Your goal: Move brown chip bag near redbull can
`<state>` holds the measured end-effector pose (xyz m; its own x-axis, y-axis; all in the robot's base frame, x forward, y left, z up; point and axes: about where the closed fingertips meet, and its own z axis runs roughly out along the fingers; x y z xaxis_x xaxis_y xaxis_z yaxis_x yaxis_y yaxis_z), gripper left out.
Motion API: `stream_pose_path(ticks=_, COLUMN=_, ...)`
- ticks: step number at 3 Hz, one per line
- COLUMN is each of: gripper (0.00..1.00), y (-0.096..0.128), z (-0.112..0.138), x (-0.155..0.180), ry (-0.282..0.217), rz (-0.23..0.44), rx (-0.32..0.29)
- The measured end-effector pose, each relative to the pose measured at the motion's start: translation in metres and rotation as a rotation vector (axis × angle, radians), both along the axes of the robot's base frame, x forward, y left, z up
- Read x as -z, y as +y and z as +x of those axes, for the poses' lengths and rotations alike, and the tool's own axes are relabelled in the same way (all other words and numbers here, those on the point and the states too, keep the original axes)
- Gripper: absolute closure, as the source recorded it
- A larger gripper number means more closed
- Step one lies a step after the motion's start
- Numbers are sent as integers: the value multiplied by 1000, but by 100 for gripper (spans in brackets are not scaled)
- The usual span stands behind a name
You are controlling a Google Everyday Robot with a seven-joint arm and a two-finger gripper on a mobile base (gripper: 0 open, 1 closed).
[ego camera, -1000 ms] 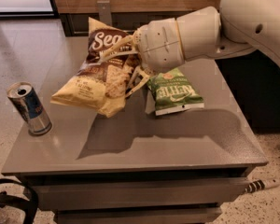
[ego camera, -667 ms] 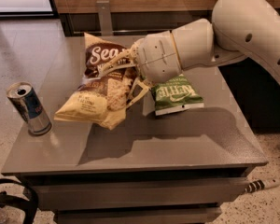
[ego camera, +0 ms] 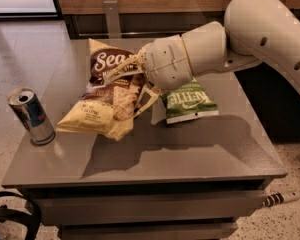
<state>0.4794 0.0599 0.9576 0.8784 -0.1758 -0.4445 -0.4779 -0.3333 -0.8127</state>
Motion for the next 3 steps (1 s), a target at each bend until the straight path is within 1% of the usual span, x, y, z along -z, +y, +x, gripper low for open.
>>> stream_pose_path(ticks=2, gripper=17, y=4, z=-2, x=0, ry=-1, rz=-2, rx=-9)
stream_pose_path(ticks=3, gripper=0, y=8, z=-4, x=-1, ry=-2, rz=-3, rx=-16)
